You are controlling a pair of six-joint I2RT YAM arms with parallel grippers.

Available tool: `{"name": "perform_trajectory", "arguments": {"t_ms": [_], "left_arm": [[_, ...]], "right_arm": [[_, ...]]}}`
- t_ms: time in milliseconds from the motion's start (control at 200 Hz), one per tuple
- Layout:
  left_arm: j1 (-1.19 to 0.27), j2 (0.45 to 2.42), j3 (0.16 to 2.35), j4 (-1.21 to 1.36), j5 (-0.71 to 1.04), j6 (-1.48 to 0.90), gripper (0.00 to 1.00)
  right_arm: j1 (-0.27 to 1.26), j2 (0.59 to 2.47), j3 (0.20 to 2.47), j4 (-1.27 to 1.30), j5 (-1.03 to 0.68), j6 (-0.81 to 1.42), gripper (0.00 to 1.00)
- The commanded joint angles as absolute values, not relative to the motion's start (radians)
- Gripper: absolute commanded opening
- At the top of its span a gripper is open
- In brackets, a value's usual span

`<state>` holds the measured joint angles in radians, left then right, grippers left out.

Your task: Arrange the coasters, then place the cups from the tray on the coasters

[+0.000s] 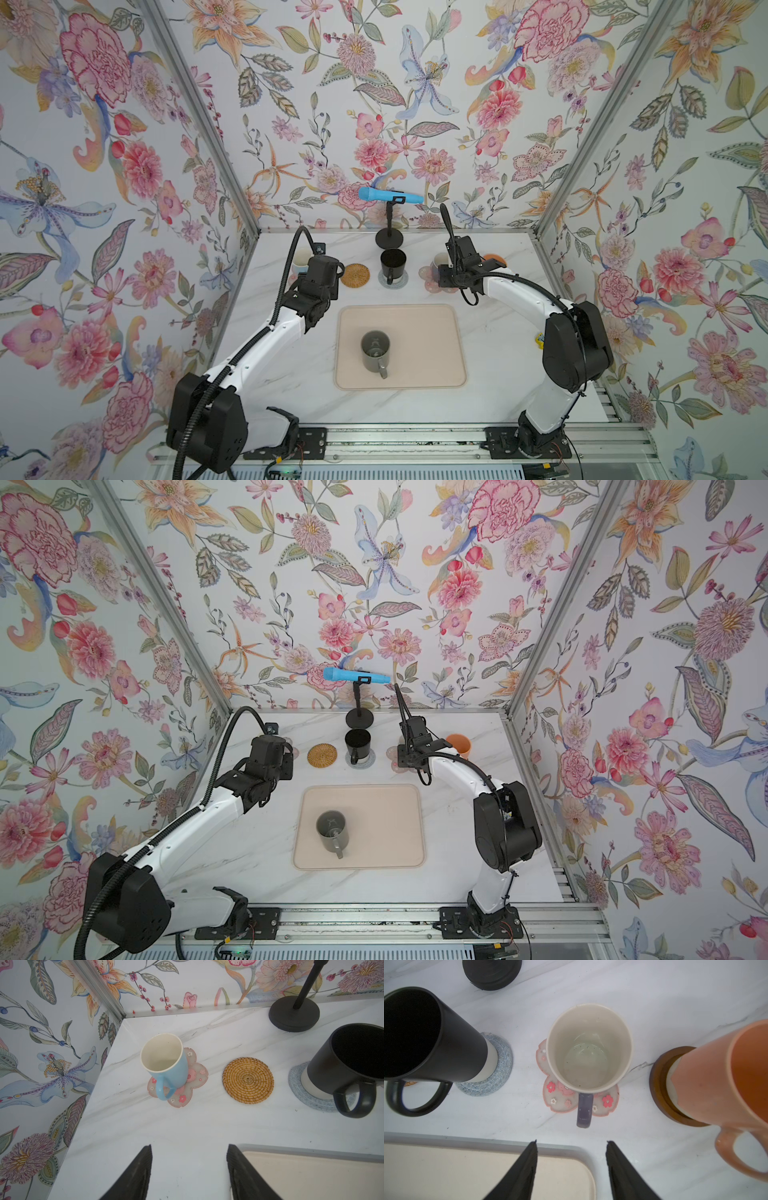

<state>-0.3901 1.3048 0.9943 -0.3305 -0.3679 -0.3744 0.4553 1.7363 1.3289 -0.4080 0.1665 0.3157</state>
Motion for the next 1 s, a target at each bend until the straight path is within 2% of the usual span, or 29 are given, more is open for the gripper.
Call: {"name": "perform_trajectory", "arguments": {"t_ms": [0, 460, 776, 816, 906, 996], "left_arm": [[-0.378, 1.261, 0.964, -0.393, -0.303, -0.373, 0.61], [-0.379, 1.169, 0.943, -0.477, -0.206, -0.357, 0.61], [-0.383, 1.163, 0.943, -0.539, -0.102, -0.335, 0.61], [-0.383, 1.161, 0.943, -0.551, -0.097, -0.335, 0.62], [-0.383, 1.151, 0.942, -0.575, -0.093, -0.341, 0.72], [-0.383, 1.142, 0.939, -0.595, -0.071, -0.344, 0.74]], "right_arm": [[0.458, 1.66, 1.289, -0.432, 0.188, 0.331, 0.58], [0.444, 1.394, 1.085, -0.432, 0.241, 0.383, 0.63], [0.43, 1.297, 0.994, -0.432, 0.235, 0.434, 0.65], [0.431, 1.295, 0.986, -0.433, 0.233, 0.437, 0.65], [0.43, 1.284, 0.974, -0.433, 0.232, 0.439, 0.65], [0.431, 1.278, 0.973, -0.433, 0.233, 0.439, 0.66]]}}
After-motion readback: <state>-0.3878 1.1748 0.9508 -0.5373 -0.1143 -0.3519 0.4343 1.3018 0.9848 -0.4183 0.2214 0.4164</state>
